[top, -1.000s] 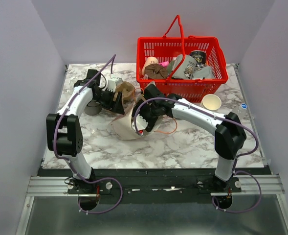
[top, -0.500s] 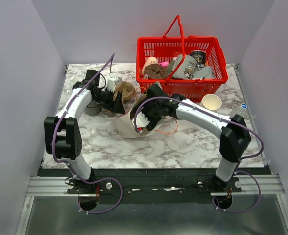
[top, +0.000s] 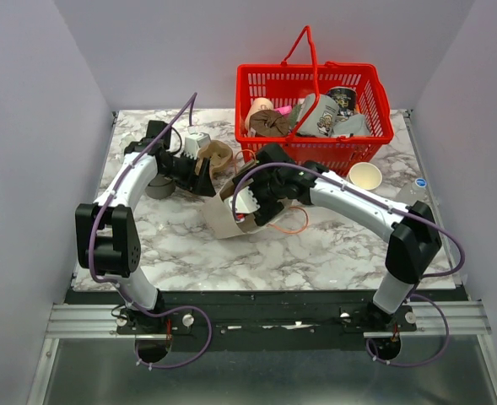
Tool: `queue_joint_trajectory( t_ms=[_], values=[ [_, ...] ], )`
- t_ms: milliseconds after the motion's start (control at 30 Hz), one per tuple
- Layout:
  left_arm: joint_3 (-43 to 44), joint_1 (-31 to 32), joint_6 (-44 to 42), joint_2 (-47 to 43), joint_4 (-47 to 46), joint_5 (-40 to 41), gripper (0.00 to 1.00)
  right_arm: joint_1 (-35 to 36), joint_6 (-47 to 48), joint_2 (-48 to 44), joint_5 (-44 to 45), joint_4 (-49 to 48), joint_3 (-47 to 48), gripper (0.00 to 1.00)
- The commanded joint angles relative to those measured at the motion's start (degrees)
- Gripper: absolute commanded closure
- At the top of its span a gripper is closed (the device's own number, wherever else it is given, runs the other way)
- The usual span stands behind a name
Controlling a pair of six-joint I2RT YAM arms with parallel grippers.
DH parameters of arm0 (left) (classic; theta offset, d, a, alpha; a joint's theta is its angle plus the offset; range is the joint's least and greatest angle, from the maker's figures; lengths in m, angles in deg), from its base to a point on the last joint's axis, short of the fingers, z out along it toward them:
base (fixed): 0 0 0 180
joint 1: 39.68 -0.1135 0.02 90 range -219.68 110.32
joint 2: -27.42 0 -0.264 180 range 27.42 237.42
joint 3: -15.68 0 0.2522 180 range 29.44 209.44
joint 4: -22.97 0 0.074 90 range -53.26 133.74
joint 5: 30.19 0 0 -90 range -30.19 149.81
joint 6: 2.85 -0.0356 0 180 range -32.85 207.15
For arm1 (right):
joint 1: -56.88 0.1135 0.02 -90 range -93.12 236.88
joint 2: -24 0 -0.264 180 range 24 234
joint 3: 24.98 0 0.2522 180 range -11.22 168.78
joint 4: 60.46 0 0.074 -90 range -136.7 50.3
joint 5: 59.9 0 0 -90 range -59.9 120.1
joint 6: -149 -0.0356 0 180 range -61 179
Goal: Pack the takeout coffee
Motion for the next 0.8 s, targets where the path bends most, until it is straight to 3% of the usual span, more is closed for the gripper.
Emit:
queue_joint_trajectory(
  t_ms=[0,367,767],
  values=[
    [-1.2,-0.2,-1.0,-2.6,0.6,-2.5,0.21,-0.4,-3.2,-1.6,-0.6,3.1,0.3,0.00],
    [-2.0,-0.2,-1.3,-3.3,0.7,-3.1,0.21,-0.4,-3.9,-1.3,0.1,6.1,1.9,0.00],
    [0.8,-0.4,-3.7,-1.0,3.7,-4.9,0.21,-0.2,-5.2,1.0,1.2,2.8,3.6,0.00]
  ],
)
